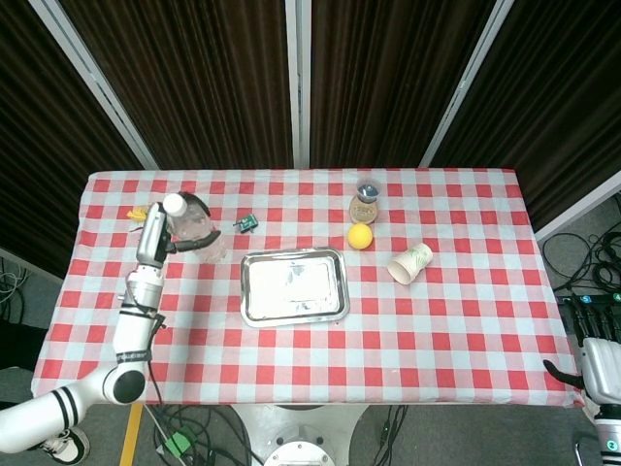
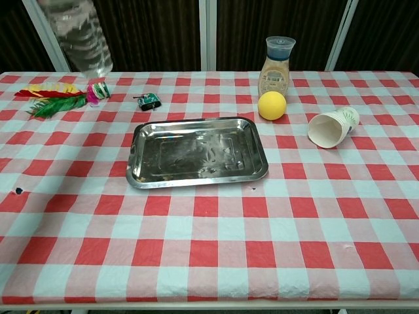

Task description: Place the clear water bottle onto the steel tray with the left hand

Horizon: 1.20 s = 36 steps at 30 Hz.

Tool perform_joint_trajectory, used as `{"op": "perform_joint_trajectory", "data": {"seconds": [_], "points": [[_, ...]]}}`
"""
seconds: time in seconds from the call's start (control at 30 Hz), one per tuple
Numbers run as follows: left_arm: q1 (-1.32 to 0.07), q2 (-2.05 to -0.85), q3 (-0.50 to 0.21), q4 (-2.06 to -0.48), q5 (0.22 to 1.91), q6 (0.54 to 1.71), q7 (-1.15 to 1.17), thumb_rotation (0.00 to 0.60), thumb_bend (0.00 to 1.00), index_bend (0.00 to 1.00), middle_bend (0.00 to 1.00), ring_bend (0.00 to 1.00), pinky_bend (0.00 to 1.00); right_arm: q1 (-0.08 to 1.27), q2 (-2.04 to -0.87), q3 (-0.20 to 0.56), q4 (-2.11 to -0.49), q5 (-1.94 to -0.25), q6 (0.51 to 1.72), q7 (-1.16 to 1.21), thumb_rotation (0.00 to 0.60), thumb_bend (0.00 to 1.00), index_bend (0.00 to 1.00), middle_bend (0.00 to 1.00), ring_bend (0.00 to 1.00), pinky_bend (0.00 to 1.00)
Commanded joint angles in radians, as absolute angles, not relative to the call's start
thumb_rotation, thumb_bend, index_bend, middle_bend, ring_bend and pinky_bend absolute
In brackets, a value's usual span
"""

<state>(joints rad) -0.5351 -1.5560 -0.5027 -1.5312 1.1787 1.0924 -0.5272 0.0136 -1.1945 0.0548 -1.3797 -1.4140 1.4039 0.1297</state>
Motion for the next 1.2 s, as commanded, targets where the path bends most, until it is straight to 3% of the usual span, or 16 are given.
{"op": "perform_joint_trajectory", "data": {"seconds": [0.03,0.23,0.43,0.63,0.83,1.03,1.2], "points": [[-0.504,-1.561,-0.414,-1.467,1.187,1.112,-0.569,0.6,0.22,0.65,0.69,0.53,0.55,0.015,-1.194,0.052,-1.381,-1.418,1.402,0.125,0.6,0.09,0.01,0.04,0.0,0.0],[-0.571,-1.578,-0.452,-1.449,1.19,1.081,-0.579,0.6,0.22,0.65,0.69,0.53,0.55,0.014,-1.195,0.053,-1.38,-1.419,1.407,0.122,0.6,0.09,0.01,0.04,0.0,0.0],[-0.623,-1.676,-0.411,-1.451,1.23,1.09,-0.553,0.6,0.22,0.64,0.68,0.53,0.55,0.01,-1.198,0.056,-1.375,-1.418,1.418,0.111,0.6,0.09,0.01,0.04,0.0,0.0],[-0.619,-1.573,-0.485,-1.371,1.166,1.071,-0.554,0.6,0.22,0.64,0.68,0.53,0.55,0.009,-1.194,0.054,-1.376,-1.426,1.422,0.131,0.6,0.09,0.01,0.04,0.0,0.0],[-0.663,-1.655,-0.457,-1.406,1.191,1.076,-0.564,0.6,0.22,0.64,0.67,0.53,0.54,0.021,-1.188,0.052,-1.383,-1.409,1.383,0.117,0.6,0.09,0.01,0.04,0.0,0.0],[-0.632,-1.565,-0.499,-1.385,1.142,1.089,-0.547,0.6,0.22,0.64,0.67,0.53,0.54,0.022,-1.178,0.051,-1.395,-1.409,1.375,0.136,0.6,0.09,0.01,0.04,0.0,0.0],[-0.655,-1.612,-0.462,-1.441,1.174,1.087,-0.553,0.6,0.22,0.64,0.67,0.53,0.54,0.029,-1.18,0.044,-1.396,-1.41,1.36,0.115,0.6,0.09,0.01,0.04,0.0,0.0]]}}
